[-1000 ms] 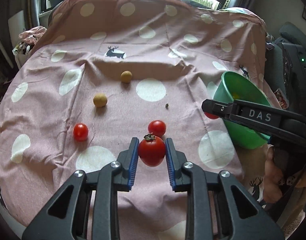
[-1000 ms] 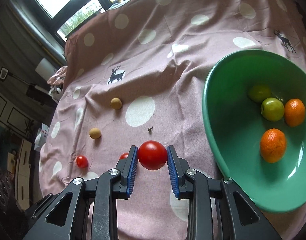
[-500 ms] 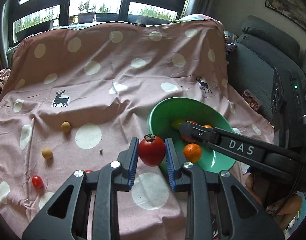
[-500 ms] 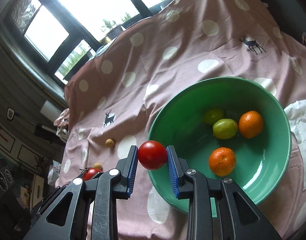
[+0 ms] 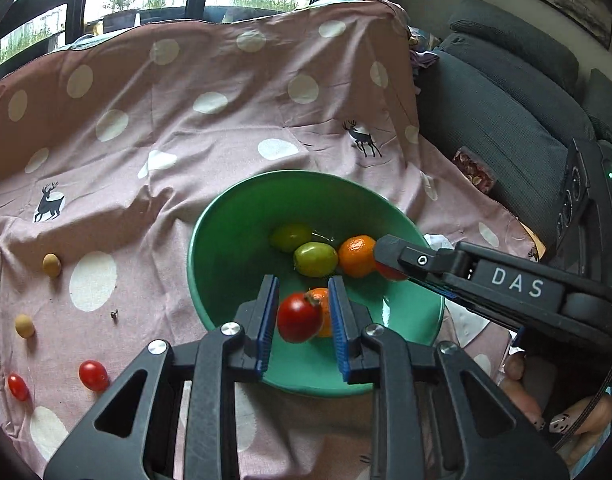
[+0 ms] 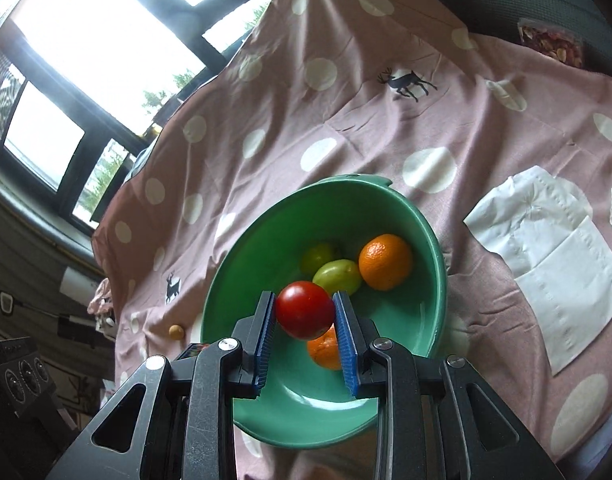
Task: Organize fruits
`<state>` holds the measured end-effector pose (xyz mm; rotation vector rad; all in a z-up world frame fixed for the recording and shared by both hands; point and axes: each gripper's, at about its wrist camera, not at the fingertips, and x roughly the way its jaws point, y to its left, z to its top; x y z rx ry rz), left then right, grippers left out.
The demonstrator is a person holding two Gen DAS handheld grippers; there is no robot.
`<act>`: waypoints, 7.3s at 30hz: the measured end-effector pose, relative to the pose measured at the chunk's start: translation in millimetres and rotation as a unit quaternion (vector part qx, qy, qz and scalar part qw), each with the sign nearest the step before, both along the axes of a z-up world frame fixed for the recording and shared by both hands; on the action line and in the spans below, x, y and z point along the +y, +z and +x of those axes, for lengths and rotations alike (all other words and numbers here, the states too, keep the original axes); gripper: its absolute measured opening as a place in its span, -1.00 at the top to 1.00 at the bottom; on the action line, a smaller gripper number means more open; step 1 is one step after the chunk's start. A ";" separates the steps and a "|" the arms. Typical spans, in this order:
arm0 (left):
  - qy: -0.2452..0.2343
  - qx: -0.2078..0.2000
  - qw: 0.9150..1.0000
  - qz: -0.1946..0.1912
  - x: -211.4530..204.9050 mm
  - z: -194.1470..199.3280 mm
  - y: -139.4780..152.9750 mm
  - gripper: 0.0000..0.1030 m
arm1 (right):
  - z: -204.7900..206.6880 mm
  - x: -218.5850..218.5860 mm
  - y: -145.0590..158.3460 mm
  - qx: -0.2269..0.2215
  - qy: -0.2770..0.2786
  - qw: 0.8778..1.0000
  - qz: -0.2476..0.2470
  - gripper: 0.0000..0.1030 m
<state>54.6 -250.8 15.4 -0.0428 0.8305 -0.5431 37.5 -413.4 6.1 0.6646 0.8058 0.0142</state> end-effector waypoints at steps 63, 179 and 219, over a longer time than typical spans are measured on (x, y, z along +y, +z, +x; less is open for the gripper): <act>0.287 0.091 0.950 0.080 246.1 -10.5 -61.5 -0.02 | 47.4 230.1 -56.1 0.054 0.260 0.957 -0.121 0.04; 0.017 -0.049 0.998 0.045 4.9 -13.5 8.6 0.46 | 3.6 12.2 2.1 0.007 -0.021 0.999 -0.041 0.38; 0.328 0.015 0.943 0.057 250.3 11.1 -34.2 -0.09 | 29.2 153.9 4.3 -0.037 0.092 0.979 -0.178 -0.20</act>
